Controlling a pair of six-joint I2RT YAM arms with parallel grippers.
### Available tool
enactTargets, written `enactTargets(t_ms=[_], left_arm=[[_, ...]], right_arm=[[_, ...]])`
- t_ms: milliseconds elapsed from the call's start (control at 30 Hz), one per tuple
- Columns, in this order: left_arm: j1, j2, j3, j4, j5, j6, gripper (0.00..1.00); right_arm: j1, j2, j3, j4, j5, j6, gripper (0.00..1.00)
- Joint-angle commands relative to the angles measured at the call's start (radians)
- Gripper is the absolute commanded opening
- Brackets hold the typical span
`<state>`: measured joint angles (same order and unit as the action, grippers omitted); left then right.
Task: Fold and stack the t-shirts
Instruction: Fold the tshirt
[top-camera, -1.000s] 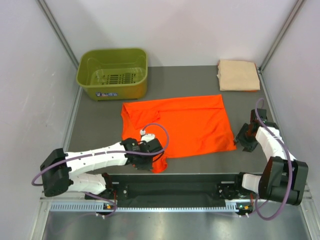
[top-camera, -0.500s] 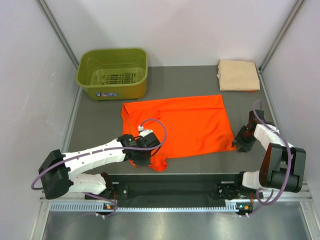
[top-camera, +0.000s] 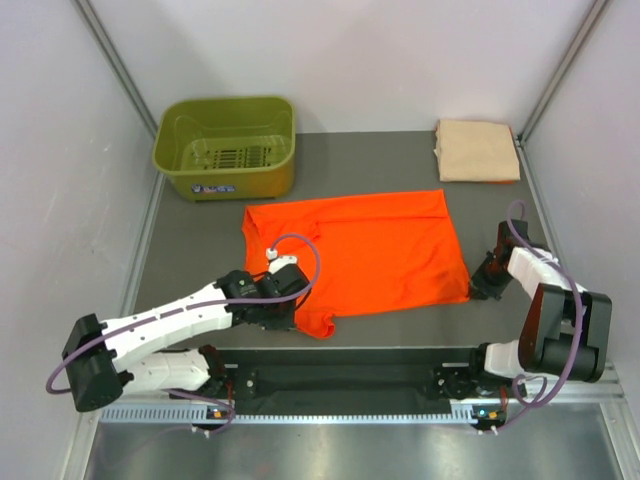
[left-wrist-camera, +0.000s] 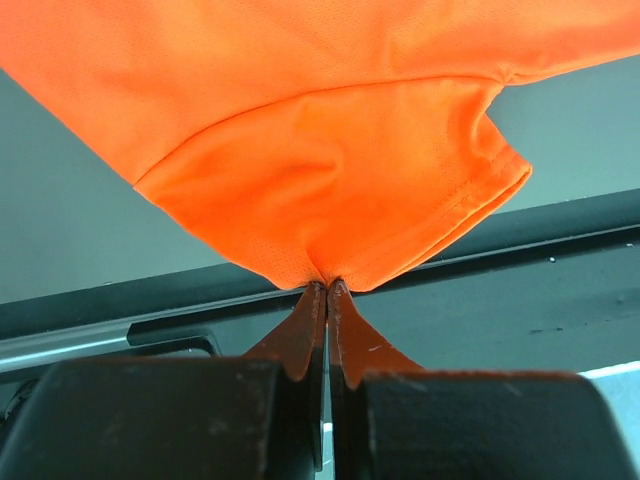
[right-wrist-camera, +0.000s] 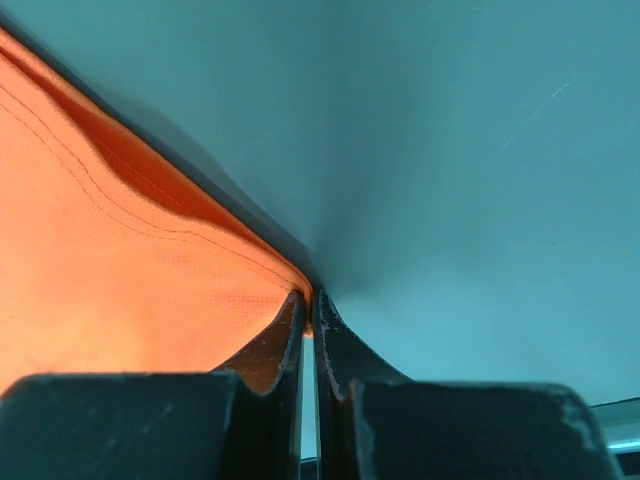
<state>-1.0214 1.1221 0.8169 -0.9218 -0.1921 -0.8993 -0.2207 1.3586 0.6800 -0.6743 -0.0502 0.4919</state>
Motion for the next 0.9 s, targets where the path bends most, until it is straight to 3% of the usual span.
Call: enactTargets(t_ms=[0,200,433,867], left_arm=[[0.006,-0.031,0.004,-0.037,-0.017,-0.010,0.00],[0.075,-0.001,0.097,-0.061,-0.033,0.059,0.00],[0.314,0.091,0.289,-0.045,-0.012,0.232,0.00],[0.529,0.392,0.534,0.037,-0.020,0.442,0.00]], right_arm=[[-0.008,-0.001,-0.002,-0.028,0.029,0.001,0.00],[0.013,-0.004,0.033,-0.036,-0.010,-0.044,0.00],[0.035,-0.006,0.182,-0.077,-0.042,-0.134,0.00],[0.106,0.261,0.489,-0.087,-0.116,-0.204,0.00]])
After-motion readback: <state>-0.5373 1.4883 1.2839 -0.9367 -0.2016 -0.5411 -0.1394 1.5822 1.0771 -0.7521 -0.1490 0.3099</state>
